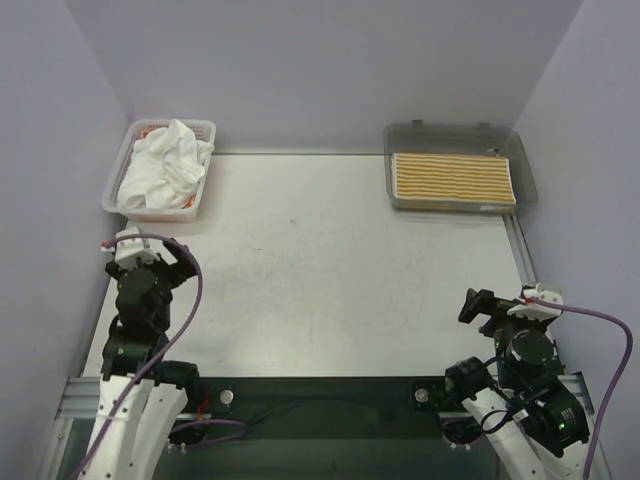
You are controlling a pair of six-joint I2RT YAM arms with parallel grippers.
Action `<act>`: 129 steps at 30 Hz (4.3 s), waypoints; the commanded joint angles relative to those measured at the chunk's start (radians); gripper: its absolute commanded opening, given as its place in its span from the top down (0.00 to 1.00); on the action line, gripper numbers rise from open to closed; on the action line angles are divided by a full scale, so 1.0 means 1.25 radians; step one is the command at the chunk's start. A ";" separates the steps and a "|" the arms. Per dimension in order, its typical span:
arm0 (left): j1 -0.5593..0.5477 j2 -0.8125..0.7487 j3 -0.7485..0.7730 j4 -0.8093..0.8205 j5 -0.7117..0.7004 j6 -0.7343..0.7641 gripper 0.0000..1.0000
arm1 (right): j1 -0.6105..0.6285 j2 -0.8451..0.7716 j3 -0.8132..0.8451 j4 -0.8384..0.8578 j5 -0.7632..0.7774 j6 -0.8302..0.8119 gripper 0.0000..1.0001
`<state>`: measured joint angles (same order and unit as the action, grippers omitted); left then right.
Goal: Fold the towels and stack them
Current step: Grab crumpled towel, then move the towel to the center of the board, then flatten out the crumpled towel
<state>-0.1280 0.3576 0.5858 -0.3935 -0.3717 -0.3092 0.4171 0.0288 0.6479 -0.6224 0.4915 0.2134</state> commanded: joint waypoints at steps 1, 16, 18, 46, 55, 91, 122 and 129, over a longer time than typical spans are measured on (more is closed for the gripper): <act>0.005 0.179 0.092 0.107 -0.038 -0.074 0.03 | -0.006 -0.016 -0.007 0.034 -0.015 -0.015 0.00; 0.073 0.942 0.607 0.152 -0.137 -0.073 0.09 | -0.007 -0.059 -0.027 0.051 -0.026 -0.021 0.00; 0.088 1.014 0.650 0.165 -0.137 -0.075 0.10 | -0.008 -0.057 -0.029 0.051 -0.024 -0.021 0.00; 0.139 1.298 0.941 0.174 -0.109 -0.017 1.00 | -0.020 -0.027 -0.021 0.052 -0.066 -0.041 0.00; 0.000 1.147 1.171 0.142 -0.088 0.127 1.00 | -0.020 -0.027 -0.021 0.054 -0.078 -0.043 0.00; -0.692 0.335 -0.018 0.025 0.414 -0.413 0.87 | -0.015 0.615 0.163 0.068 -0.533 0.191 0.00; -0.667 0.341 0.090 -0.106 0.339 -0.333 1.00 | 0.065 1.550 0.600 0.271 -0.325 0.179 0.32; -0.662 0.348 0.103 -0.120 0.335 -0.310 1.00 | 0.093 1.629 0.677 0.195 -0.256 0.201 0.35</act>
<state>-0.9619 0.7967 0.6971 -0.5411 0.0353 -0.7185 0.5205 2.0583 1.4460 -0.2863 0.0826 0.4454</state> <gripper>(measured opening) 0.180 0.653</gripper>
